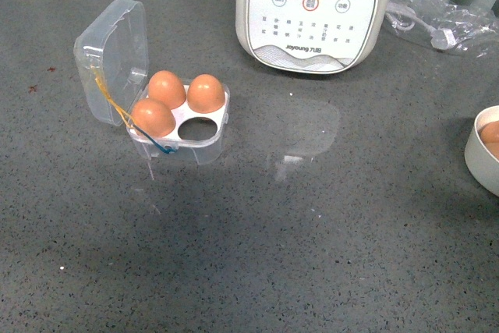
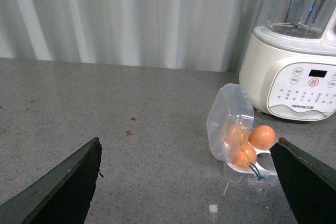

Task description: Put egg into box

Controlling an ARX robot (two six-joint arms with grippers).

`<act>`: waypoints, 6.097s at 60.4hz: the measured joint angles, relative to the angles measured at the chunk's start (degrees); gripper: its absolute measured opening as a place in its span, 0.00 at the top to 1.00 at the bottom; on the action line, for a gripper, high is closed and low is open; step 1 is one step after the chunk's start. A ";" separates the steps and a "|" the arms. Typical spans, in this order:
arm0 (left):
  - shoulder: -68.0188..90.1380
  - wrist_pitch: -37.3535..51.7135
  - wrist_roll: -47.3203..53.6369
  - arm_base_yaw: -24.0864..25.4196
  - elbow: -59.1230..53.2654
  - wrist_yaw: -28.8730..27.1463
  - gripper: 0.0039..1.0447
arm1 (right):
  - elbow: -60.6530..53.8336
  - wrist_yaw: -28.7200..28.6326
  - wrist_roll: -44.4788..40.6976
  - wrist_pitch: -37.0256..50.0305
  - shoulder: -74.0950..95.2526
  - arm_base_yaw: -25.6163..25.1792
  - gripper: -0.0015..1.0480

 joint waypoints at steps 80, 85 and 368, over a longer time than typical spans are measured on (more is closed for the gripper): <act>0.00 0.00 0.00 0.00 0.00 0.00 0.06 | 14.47 2.38 -1.79 23.71 47.21 -0.35 0.61; 0.00 0.00 0.00 0.00 0.00 -0.02 0.06 | 14.47 2.34 -1.79 23.43 46.82 -0.09 0.62; 0.00 0.00 -0.02 0.00 0.00 -0.02 0.06 | -6.64 -1.75 -3.91 -11.08 -34.88 1.18 0.97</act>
